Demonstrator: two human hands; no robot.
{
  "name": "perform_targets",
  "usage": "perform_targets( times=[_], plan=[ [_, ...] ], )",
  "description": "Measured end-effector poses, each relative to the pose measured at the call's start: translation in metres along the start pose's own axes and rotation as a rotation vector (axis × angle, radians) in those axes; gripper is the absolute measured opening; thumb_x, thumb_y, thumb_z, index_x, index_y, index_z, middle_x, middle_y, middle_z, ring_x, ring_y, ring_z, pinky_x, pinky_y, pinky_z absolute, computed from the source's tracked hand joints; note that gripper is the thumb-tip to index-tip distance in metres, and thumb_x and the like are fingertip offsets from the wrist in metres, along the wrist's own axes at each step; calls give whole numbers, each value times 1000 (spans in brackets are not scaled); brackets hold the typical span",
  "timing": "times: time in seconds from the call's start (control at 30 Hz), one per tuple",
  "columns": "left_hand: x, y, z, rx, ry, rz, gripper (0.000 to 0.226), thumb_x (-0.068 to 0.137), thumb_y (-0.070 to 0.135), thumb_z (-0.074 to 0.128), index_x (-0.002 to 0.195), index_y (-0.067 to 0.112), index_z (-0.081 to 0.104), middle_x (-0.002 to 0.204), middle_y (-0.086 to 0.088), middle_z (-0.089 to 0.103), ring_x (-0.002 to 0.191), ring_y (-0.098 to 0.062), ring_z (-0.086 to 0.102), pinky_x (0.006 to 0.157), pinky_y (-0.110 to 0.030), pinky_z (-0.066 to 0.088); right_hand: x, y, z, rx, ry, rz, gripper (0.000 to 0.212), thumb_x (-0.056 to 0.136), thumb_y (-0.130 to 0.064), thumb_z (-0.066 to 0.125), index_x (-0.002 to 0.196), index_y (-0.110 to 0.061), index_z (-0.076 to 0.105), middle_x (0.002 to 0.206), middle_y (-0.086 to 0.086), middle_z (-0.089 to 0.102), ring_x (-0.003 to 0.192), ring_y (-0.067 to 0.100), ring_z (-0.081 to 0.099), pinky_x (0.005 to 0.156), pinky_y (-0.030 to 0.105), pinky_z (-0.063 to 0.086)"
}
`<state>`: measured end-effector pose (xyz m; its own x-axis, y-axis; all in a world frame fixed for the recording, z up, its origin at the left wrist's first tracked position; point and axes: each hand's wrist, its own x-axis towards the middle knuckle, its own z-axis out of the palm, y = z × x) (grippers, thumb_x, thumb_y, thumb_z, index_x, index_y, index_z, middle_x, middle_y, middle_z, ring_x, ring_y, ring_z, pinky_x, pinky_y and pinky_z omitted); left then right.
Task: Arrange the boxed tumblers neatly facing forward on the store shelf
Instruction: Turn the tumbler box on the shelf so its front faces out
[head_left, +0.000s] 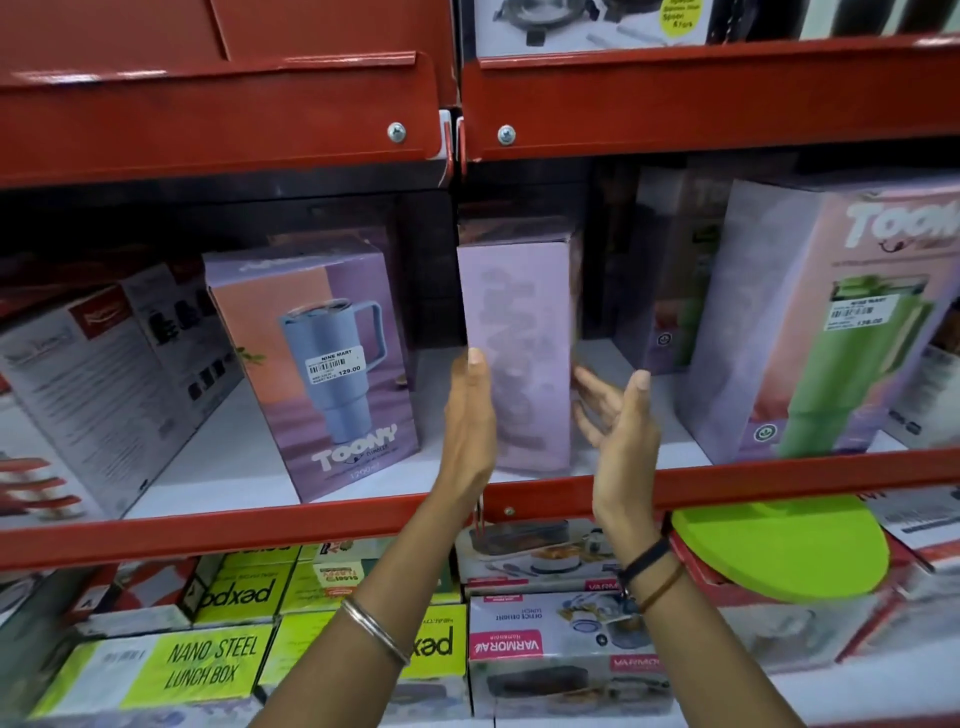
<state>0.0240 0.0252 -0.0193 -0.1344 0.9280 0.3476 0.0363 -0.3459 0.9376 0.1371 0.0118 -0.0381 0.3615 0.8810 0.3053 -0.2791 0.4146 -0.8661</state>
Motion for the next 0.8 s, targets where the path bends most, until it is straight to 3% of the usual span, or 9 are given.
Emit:
perform_targets(
  times=[0.17, 0.27, 0.37, 0.43, 0.53, 0.6, 0.67, 0.73, 0.8],
  plan=[
    [4, -9, -8, 38, -5, -52, 48, 97, 49, 23, 138, 28, 37, 133, 19, 41, 120, 3, 39, 113, -31, 23, -8, 9, 2, -47, 118, -35, 56, 87, -57, 29, 90, -17, 69, 99, 1, 71, 100, 18, 68, 85, 31, 57],
    [-9, -6, -3, 52, 135, 25, 47, 97, 46, 26, 139, 25, 34, 140, 10, 41, 125, -1, 39, 112, -29, 26, 12, 8, -2, -81, 176, -48, 55, 98, -47, 25, 89, -15, 69, 95, 6, 72, 92, 16, 70, 85, 30, 55],
    [-31, -1, 7, 38, 246, 42, 52, 96, 47, 23, 143, 27, 26, 151, 7, 24, 138, 0, 22, 116, -29, 19, 52, 4, -3, -76, 212, -6, 57, 98, -49, 25, 109, -10, 65, 114, 13, 68, 108, 21, 64, 100, 37, 47],
    [-50, 3, 17, 27, 209, 20, 56, 93, 52, 21, 144, 30, 24, 153, 12, 12, 139, 6, 11, 114, -28, 16, 76, 2, 0, -68, 138, 95, 64, 97, -52, 20, 127, -8, 54, 133, 11, 58, 123, 21, 53, 107, 32, 37],
    [-66, 11, 32, -31, 111, -29, 62, 85, 57, 21, 143, 34, 23, 148, 14, 14, 137, -3, 19, 107, -25, 22, 97, -3, 2, -126, -16, 251, 82, 90, -67, 10, 137, -10, 44, 139, 7, 52, 129, 19, 47, 107, 31, 31],
    [-66, 15, 38, -64, 69, -58, 65, 82, 61, 21, 142, 38, 20, 151, 12, 13, 136, -4, 20, 105, -24, 24, 98, -7, 2, -163, -131, 333, 91, 84, -74, 4, 122, -9, 56, 109, 3, 67, 101, 13, 61, 88, 24, 43],
    [-63, 18, 41, -100, 54, -74, 57, 81, 73, 21, 133, 52, 18, 155, 10, 11, 141, -8, 18, 113, -35, 25, 98, -11, 1, -146, -193, 370, 94, 80, -78, 4, 107, -9, 62, 80, -3, 68, 72, 7, 62, 69, 22, 44],
    [-54, 18, 39, -99, 59, -94, 57, 76, 80, 22, 128, 55, 21, 156, 8, 13, 143, -13, 18, 115, -45, 26, 98, -14, -2, -133, -191, 355, 99, 79, -80, 7, 116, -6, 62, 91, 1, 69, 79, 11, 63, 78, 26, 47],
    [-40, 14, 32, -113, 66, -114, 70, 78, 78, 22, 138, 43, 22, 156, 3, 19, 141, -12, 23, 116, -44, 26, 95, -18, -7, -130, -166, 319, 98, 80, -79, 9, 125, -7, 58, 111, 7, 66, 98, 19, 61, 94, 34, 44]
  ],
)
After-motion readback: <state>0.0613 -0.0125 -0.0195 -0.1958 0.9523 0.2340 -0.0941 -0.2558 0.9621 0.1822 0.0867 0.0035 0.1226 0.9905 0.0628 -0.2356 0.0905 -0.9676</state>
